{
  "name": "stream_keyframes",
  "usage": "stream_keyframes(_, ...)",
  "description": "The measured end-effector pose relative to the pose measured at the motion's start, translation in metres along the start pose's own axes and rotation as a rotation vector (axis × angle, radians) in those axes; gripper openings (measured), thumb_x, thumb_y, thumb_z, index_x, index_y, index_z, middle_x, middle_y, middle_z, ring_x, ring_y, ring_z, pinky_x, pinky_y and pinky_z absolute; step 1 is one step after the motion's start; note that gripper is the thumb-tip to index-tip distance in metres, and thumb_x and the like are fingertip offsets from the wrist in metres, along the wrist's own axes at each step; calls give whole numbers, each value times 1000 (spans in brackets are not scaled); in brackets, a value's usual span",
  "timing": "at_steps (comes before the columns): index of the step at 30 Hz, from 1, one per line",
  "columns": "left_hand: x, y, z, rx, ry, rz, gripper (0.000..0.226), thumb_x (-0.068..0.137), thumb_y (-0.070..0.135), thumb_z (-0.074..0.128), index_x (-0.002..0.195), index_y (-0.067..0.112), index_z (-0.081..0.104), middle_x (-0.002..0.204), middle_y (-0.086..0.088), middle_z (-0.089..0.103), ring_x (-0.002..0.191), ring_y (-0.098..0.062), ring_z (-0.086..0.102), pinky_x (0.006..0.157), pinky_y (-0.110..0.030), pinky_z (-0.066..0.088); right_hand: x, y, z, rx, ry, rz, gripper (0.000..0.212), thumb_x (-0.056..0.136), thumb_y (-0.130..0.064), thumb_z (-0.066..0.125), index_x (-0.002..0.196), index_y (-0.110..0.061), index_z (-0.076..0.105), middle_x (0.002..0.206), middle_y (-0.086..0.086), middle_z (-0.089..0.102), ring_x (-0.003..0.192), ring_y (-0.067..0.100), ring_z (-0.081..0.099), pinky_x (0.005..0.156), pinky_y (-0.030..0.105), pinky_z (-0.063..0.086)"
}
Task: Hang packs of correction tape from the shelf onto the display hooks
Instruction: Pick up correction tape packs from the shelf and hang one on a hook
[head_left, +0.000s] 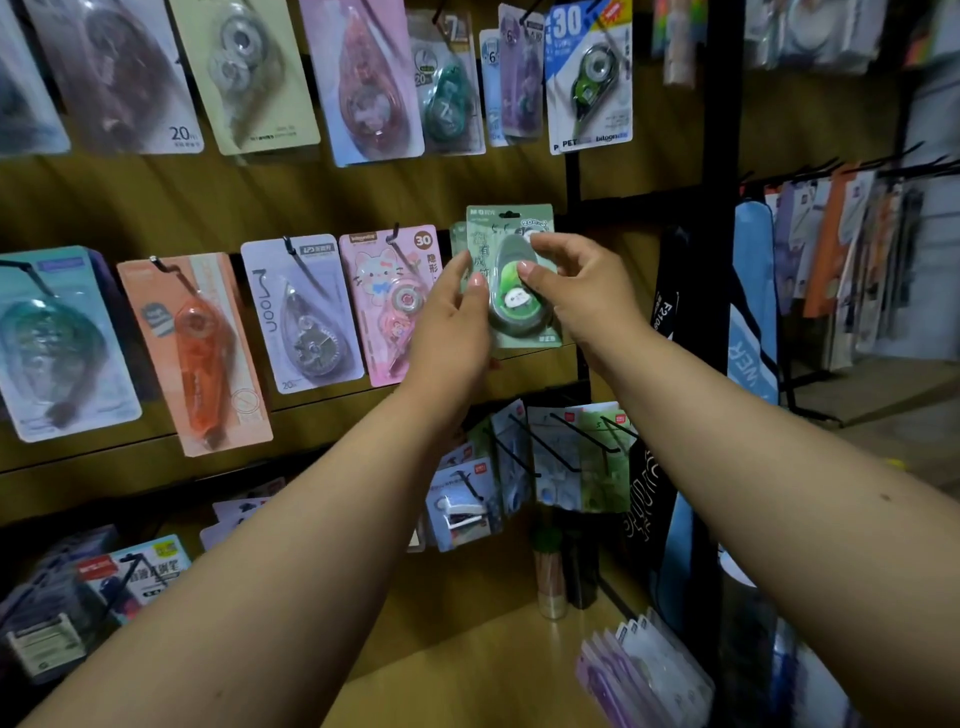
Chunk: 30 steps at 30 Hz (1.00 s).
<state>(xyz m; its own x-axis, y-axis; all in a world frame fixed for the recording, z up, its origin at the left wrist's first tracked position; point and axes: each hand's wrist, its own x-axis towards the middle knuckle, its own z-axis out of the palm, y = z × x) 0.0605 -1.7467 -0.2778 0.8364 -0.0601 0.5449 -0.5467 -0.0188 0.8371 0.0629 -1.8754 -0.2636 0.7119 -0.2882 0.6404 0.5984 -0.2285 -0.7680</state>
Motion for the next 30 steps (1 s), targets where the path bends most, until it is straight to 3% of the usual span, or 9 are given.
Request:
stream_keyframes(3, 3, 0, 1, 27, -1, 21, 44, 103, 29, 37, 147, 29, 40, 142, 3, 53, 104, -9, 63, 66, -25, 58, 3, 2, 0, 0, -17, 6, 40, 86, -13, 68, 125, -9, 60, 125, 5, 64, 114, 17, 61, 98, 38, 51)
stream_keyframes(6, 1, -7, 1, 97, 6, 64, 45, 103, 31, 37, 148, 28, 39, 146, 1, 49, 118, -18, 59, 89, -42, 57, 2, 5, 0, 26, -37, 2, 40, 88, -11, 66, 127, -8, 59, 127, 5, 63, 115, 16, 61, 99, 38, 51)
stream_keyframes(10, 1, -12, 2, 196, -3, 118, 48, 102, 36, 35, 149, 26, 36, 149, 1, 47, 125, -24, 55, 98, -49, 50, 5, 7, 2, 9, -45, -7, 40, 88, -9, 65, 128, -10, 59, 127, 5, 63, 115, 15, 61, 98, 37, 52)
stream_keyframes(16, 11, -14, 2, 347, -12, 183, 58, 95, 47, 30, 149, 26, 37, 150, 1, 45, 136, -17, 44, 109, -44, 41, 10, 9, 3, -27, -65, -20, 41, 87, -8, 65, 128, -13, 59, 127, 2, 63, 116, 12, 59, 99, 33, 51)
stream_keyframes(19, 11, -18, 4, 386, 3, 204, 50, 103, 39, 32, 150, 23, 36, 152, 2, 42, 139, -15, 39, 114, -40, 34, 10, 12, 3, -7, -50, -34, 41, 87, -8, 65, 128, -12, 59, 127, 2, 63, 116, 11, 59, 97, 29, 51)
stream_keyframes(25, 6, -18, 9, 375, 80, 276, 54, 99, 42, 30, 147, 19, 42, 147, -1, 49, 135, -16, 45, 112, -40, 38, 12, 10, 4, 302, -73, 129, 34, 90, -3, 58, 124, -7, 60, 119, 12, 66, 101, 24, 68, 83, 33, 58)
stream_keyframes(30, 6, -13, 11, 543, 117, 305, 52, 102, 43, 26, 146, 21, 44, 144, -2, 53, 132, -22, 49, 106, -39, 42, 14, 6, 2, 313, -74, 160, 32, 91, -2, 58, 122, -5, 61, 112, 12, 69, 92, 20, 70, 70, 25, 57)
